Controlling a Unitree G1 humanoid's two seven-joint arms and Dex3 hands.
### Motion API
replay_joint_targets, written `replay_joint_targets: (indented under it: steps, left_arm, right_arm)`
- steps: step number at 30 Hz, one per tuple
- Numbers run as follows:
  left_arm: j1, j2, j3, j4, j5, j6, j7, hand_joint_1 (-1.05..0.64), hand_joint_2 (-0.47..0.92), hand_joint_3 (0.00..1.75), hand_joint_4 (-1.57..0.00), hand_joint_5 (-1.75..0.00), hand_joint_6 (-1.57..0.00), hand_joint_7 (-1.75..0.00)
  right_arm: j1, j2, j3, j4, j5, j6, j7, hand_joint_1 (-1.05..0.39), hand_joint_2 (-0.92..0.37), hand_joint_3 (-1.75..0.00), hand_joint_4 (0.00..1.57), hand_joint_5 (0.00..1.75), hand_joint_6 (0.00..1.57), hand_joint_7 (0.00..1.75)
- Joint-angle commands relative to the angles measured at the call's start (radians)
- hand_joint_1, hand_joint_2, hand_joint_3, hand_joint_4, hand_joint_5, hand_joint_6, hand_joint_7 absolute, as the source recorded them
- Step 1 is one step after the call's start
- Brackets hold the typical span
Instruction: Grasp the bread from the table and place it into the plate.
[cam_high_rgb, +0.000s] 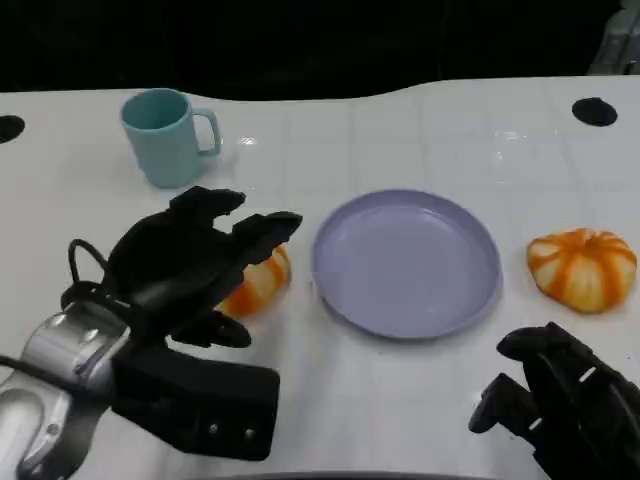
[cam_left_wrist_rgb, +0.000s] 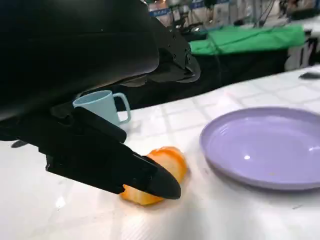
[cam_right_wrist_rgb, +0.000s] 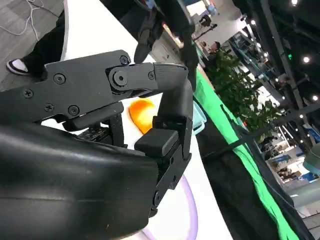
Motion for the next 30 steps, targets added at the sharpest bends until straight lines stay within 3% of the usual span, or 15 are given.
replay_joint_targets:
  steps: [1,12,19,30]
  left_arm:
    - [-0.067,-0.010,-0.054,0.093,0.029,0.060,0.018,-0.50,0.76,0.00,0.00,-0.25,-0.20,0.00]
    - [-0.254,-0.095,-0.179,0.449,0.022,0.183,0.042,-0.40,0.75,0.01,0.00,-0.13,-0.15,-0.01]
    - [-0.401,-0.186,-0.256,0.809,0.008,0.178,0.188,-0.39,0.69,0.00,0.00,-0.10,-0.16,0.00]
    - [-0.555,-0.277,-0.329,1.161,-0.034,0.165,0.329,-0.43,0.72,0.01,0.00,0.00,-0.10,0.00]
  right_arm:
    - [0.005,-0.008,-0.007,-0.011,0.003,-0.006,-0.006,-0.55,-0.92,-0.26,0.59,1.59,0.61,1.13]
    - [0.011,-0.009,-0.006,-0.020,0.004,-0.001,-0.006,-0.55,-0.92,-0.25,0.60,1.60,0.62,1.14]
    - [0.019,-0.011,-0.005,-0.023,0.001,-0.005,-0.002,-0.55,-0.92,-0.26,0.60,1.59,0.61,1.12]
    - [0.024,-0.013,-0.009,-0.026,0.006,-0.003,0.001,-0.54,-0.92,-0.26,0.60,1.57,0.62,1.12]
